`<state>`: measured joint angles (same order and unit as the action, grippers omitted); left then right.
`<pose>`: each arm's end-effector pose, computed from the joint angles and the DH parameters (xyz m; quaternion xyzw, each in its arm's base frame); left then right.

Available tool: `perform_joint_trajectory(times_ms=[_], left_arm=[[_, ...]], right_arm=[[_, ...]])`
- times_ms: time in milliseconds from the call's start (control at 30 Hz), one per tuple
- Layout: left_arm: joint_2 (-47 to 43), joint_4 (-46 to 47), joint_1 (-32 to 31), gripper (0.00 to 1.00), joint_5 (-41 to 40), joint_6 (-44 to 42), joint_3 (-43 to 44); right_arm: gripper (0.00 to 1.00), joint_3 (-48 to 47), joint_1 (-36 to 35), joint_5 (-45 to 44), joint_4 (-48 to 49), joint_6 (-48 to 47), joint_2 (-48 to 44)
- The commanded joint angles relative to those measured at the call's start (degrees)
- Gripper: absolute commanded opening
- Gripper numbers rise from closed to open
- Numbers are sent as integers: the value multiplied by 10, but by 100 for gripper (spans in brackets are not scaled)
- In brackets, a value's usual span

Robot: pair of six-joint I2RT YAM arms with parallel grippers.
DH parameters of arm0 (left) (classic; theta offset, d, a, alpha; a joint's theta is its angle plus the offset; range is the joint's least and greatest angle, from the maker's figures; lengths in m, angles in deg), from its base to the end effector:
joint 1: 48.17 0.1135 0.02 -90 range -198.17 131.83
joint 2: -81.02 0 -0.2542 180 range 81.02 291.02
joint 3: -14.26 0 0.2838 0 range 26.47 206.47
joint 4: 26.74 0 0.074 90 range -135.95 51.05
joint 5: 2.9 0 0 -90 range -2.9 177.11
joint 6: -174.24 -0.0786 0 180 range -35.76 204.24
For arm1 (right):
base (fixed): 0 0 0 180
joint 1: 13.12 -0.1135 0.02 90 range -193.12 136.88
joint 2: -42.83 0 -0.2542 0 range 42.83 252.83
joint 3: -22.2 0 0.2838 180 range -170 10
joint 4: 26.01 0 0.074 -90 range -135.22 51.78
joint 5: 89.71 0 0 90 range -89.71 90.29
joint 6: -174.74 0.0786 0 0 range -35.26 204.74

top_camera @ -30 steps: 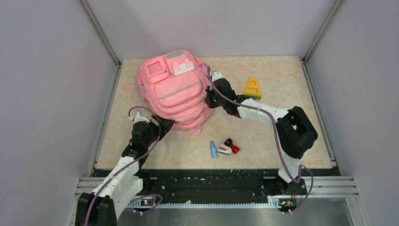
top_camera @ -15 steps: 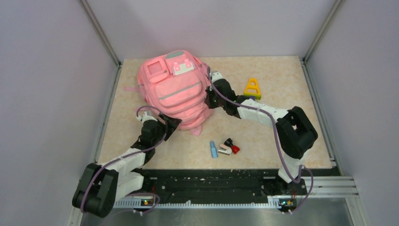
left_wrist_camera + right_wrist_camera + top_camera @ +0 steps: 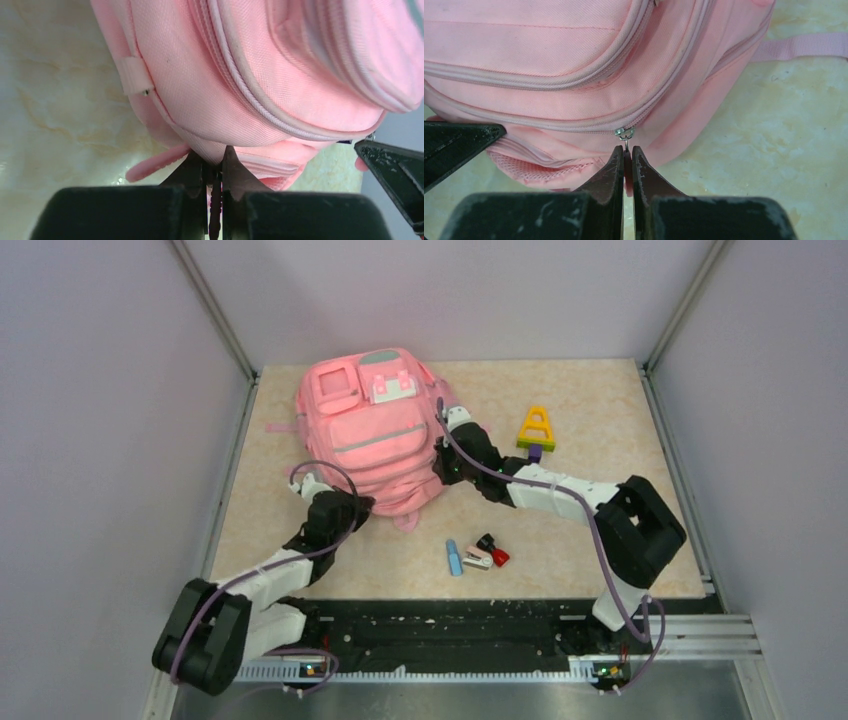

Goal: Pack the student bag
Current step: Zip the student bag at the center of the board.

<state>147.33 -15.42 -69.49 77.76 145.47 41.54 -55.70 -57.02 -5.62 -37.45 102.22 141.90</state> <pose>0.2585 -0.0872 0.0971 -0.3307 0.7874 -0.2877 0.4334 0.3320 0.3082 0.1800 -0.1761 0.8585 0.2059 0.4354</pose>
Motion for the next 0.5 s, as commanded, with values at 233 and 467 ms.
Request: perform_joint_trajectory(times_ms=[233, 467], left_arm=[[-295, -240, 178, 0, -16, -169, 17], [-326, -308, 260, 0, 72, -200, 40]], right_arm=[[0, 74, -13, -124, -33, 0, -86], [0, 59, 22, -152, -14, -25, -54]])
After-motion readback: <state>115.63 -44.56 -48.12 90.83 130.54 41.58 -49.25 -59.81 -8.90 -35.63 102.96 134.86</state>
